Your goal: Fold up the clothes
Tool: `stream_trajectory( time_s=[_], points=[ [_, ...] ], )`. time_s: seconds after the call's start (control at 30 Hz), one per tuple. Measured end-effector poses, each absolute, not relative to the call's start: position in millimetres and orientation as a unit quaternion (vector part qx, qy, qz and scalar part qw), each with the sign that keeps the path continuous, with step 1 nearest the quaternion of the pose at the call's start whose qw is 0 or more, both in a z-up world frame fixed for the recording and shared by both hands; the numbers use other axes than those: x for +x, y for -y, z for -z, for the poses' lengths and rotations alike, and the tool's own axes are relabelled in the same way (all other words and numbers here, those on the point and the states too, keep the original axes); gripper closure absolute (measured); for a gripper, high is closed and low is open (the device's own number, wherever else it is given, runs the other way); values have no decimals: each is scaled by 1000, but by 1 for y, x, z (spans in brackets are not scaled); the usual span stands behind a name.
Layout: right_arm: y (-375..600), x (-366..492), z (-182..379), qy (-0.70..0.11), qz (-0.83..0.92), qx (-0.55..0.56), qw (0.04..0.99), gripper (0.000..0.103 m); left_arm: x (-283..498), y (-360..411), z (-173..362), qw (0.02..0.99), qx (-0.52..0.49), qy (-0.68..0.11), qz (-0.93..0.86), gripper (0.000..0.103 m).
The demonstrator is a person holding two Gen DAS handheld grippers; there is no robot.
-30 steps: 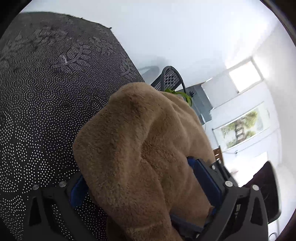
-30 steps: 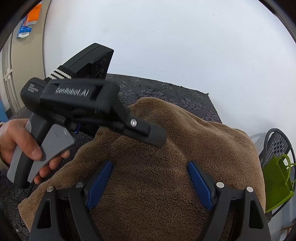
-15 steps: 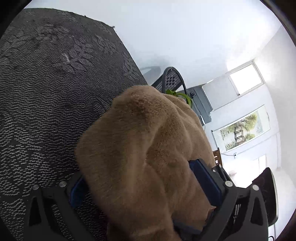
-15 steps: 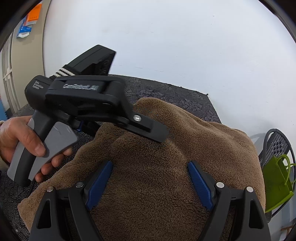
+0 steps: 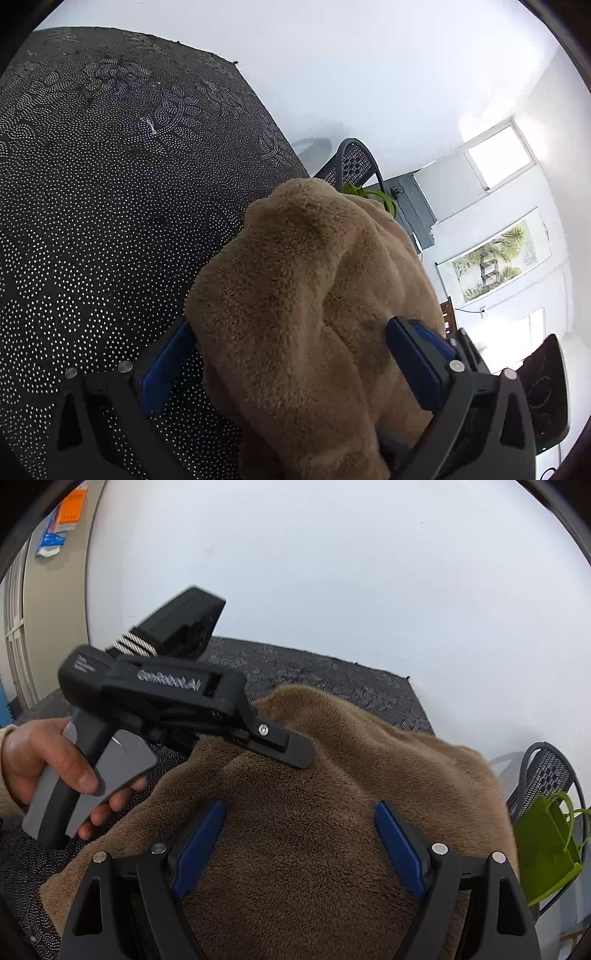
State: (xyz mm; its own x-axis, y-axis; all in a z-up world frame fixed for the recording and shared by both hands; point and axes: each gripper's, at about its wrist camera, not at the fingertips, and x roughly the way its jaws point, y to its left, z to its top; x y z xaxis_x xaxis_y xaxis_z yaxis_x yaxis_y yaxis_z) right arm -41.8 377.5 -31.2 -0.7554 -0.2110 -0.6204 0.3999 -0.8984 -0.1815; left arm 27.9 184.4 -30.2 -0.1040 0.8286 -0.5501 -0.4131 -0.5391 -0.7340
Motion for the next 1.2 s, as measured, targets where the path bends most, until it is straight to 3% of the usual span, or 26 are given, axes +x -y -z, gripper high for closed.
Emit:
stream_trajectory(
  time_s=[0.3, 0.5, 0.7, 0.93, 1.2],
  points=[
    [-430, -51, -6, -137, 942, 296, 84, 17, 27, -190, 30, 441, -514, 213, -705, 0],
    [-502, -87, 14, -67, 929, 360, 42, 14, 21, -186, 27, 444, -514, 216, -701, 0],
    [-528, -105, 34, 35, 915, 393, 84, 4, 19, -198, 29, 463, -514, 236, -683, 0],
    [-540, -96, 51, 124, 889, 413, 155, 3, 22, -204, 30, 472, -509, 227, -683, 0],
    [-529, -114, 63, 129, 866, 435, 209, 3, 25, -218, 31, 476, -495, 211, -696, 0]
  ],
)
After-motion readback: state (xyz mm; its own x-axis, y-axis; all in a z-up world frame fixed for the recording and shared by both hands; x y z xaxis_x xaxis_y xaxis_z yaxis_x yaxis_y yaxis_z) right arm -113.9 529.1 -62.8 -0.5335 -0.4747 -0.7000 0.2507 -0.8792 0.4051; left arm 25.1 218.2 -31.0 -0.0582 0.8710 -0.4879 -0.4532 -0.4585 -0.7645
